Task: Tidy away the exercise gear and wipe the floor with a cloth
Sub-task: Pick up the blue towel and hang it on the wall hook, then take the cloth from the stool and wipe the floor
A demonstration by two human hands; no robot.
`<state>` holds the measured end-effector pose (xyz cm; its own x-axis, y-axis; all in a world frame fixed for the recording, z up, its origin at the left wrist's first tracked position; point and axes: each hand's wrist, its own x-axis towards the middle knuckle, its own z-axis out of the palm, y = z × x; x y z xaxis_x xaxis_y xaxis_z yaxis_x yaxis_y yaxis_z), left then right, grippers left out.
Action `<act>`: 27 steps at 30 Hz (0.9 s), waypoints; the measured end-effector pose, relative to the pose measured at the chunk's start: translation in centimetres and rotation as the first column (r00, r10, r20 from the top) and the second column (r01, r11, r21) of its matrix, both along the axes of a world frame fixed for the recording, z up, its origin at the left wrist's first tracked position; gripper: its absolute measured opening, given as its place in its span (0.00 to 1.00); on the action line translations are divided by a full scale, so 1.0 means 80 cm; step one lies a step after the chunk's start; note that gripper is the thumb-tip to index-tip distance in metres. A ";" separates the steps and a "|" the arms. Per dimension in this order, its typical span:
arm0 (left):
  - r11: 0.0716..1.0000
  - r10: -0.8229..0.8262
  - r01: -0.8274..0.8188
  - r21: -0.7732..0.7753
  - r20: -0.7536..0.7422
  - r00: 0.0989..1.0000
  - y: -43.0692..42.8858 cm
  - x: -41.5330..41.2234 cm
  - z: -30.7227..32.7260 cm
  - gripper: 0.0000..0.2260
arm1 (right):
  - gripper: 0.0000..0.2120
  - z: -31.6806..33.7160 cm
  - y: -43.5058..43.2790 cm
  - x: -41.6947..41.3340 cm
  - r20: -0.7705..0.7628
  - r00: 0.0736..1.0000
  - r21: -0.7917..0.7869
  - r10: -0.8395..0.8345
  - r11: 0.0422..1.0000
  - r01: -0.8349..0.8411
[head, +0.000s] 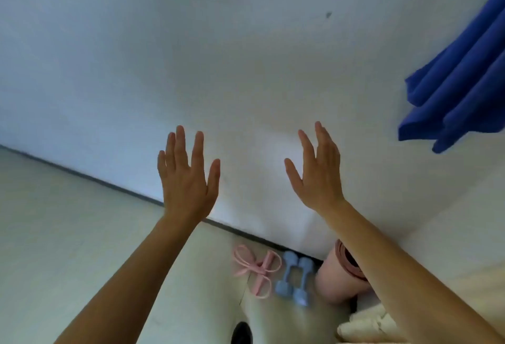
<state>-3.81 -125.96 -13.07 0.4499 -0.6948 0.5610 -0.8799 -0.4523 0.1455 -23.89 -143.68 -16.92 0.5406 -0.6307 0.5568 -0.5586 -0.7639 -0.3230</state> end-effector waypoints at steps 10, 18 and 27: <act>0.913 0.390 -0.373 -0.163 0.083 0.917 0.306 0.184 0.061 0.27 | 0.31 0.087 0.210 0.293 0.082 0.940 -0.167 0.330 0.935 -0.313; 0.723 0.689 -0.685 -0.095 0.019 0.724 0.632 0.307 0.050 0.28 | 0.30 0.072 0.512 0.539 0.026 0.781 -0.108 0.624 0.778 -0.618; 0.595 0.802 -0.803 -0.045 -0.033 0.596 0.792 0.464 0.023 0.28 | 0.29 0.042 0.685 0.743 -0.018 0.642 -0.098 0.766 0.638 -0.764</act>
<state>33.35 -62.56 -11.24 0.8167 -0.0221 0.5766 -0.1641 -0.9669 0.1953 35.55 -88.89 -13.52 0.7939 0.0547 0.6056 0.2452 -0.9402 -0.2365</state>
